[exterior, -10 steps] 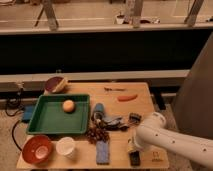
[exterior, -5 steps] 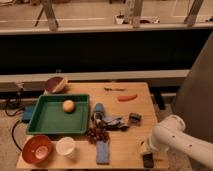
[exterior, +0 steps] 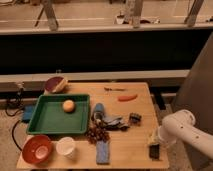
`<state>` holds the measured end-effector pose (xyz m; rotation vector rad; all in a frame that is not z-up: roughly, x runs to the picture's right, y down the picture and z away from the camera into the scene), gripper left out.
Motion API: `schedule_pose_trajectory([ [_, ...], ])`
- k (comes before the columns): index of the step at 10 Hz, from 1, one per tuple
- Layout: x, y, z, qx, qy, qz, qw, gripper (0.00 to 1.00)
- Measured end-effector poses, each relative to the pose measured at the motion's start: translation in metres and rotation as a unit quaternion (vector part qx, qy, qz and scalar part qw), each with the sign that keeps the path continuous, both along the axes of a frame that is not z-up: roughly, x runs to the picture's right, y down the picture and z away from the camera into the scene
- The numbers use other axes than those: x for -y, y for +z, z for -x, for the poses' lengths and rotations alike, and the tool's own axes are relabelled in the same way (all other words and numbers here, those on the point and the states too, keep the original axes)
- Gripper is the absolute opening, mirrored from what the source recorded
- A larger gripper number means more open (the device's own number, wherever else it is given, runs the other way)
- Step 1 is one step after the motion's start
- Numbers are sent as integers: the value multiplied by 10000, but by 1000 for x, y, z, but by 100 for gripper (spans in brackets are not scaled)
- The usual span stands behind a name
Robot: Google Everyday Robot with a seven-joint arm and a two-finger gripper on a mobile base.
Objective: Wipe table surface with eraser
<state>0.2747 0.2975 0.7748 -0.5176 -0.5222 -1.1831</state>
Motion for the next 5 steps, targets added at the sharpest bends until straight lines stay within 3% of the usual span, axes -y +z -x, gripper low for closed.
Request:
schedule_pose_trajectory([
  [3,12,5,31,100,-117,-103,9998,0],
  [5,14,5,72,315,-366,-126,9988,0],
])
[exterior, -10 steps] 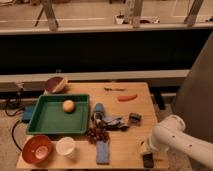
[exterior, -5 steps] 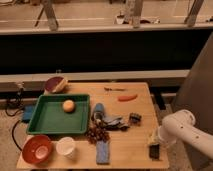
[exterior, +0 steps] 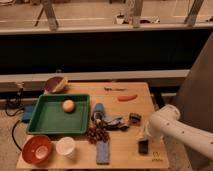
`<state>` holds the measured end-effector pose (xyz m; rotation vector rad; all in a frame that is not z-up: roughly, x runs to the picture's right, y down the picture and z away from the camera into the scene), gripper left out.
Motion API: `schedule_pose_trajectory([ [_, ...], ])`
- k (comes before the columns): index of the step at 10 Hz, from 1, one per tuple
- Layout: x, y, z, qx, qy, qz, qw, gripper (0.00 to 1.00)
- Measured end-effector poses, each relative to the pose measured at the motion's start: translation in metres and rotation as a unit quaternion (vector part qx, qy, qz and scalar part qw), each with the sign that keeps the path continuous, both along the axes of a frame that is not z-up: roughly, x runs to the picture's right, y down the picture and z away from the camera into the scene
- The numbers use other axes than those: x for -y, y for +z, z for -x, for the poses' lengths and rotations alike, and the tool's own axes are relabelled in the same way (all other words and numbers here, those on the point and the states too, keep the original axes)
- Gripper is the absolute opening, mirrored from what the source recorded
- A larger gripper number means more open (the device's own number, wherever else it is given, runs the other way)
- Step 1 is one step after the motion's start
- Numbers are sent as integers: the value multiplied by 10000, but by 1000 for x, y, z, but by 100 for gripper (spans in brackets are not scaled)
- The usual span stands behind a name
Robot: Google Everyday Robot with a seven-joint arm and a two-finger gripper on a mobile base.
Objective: Wipe table surface with eraser
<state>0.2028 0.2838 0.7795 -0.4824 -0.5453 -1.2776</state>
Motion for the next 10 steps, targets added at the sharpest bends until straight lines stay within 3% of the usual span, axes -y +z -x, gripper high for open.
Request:
schedule_pose_trajectory([
  [2,-4,-6,48,334,-315,-8,9989,0],
  [5,-14,-23,78,739,-659,2,9951,0],
  [7,-25,-31,74,810,-716,75,9941,0],
  [10,-56,-55,48,759,-779,141,9940,0],
])
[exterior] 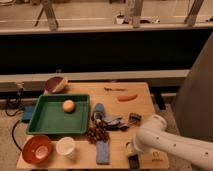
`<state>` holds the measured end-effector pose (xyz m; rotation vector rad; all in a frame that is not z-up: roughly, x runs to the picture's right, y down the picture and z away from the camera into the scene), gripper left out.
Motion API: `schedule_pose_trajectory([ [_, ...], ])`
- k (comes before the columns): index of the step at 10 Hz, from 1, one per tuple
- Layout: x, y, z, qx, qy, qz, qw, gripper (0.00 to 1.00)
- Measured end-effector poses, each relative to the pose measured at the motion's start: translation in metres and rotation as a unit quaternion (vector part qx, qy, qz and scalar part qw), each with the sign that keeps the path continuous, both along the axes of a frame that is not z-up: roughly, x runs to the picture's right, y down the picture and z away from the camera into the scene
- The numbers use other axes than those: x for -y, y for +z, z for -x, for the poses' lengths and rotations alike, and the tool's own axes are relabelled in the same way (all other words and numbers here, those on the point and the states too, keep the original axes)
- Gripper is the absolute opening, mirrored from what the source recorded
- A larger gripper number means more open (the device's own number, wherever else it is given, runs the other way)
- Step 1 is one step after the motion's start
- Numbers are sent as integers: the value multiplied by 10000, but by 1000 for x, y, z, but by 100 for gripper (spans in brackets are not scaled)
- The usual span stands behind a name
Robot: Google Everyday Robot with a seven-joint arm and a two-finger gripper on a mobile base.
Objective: Wipe table surface with eraser
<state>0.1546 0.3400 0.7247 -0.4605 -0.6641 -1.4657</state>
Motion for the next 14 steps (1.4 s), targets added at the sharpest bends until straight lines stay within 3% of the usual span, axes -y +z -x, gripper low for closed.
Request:
schedule_pose_trajectory([
  [2,-24,-14,-24,-96,-23,59,9999,0],
  [5,-30,-11,-52,-321,162,93,9993,0],
  [7,-17,4,-70,-502,346,62,9981,0],
  [10,25,38,-88,-735,642,-84,9952,0],
  [12,47,50,-81,-763,685,-194,9945,0],
  [14,51,53,-58,-674,598,-240,9956,0],
])
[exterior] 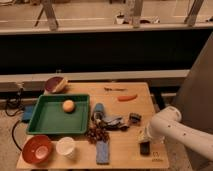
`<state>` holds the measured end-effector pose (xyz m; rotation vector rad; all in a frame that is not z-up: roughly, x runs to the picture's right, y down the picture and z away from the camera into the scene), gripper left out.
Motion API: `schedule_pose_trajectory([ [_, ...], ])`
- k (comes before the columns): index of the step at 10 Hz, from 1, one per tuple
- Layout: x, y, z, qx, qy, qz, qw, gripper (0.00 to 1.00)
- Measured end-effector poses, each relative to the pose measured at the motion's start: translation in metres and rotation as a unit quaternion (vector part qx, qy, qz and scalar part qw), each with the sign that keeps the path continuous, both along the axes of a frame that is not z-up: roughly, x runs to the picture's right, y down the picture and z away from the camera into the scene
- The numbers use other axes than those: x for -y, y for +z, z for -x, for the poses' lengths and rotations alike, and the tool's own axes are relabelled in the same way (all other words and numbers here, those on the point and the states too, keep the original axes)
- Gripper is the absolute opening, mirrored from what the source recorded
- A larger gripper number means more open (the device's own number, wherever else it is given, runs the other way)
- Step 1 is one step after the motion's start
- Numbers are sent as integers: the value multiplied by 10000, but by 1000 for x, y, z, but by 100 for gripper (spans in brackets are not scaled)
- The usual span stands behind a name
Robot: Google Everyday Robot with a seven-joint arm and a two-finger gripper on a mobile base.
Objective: Wipe table surface with eraser
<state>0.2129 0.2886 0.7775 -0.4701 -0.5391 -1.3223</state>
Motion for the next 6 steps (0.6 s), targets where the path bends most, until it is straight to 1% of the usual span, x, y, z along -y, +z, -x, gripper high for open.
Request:
schedule_pose_trajectory([
  [2,-1,-2,39,197,-193,-11,9996,0],
  [3,-3,-7,57,344,-290,-3,9990,0],
  [4,-5,-12,68,456,-355,14,9983,0],
  [5,-10,-24,79,617,-468,35,9970,0],
  [6,-19,-32,80,672,-520,123,9963,0],
])
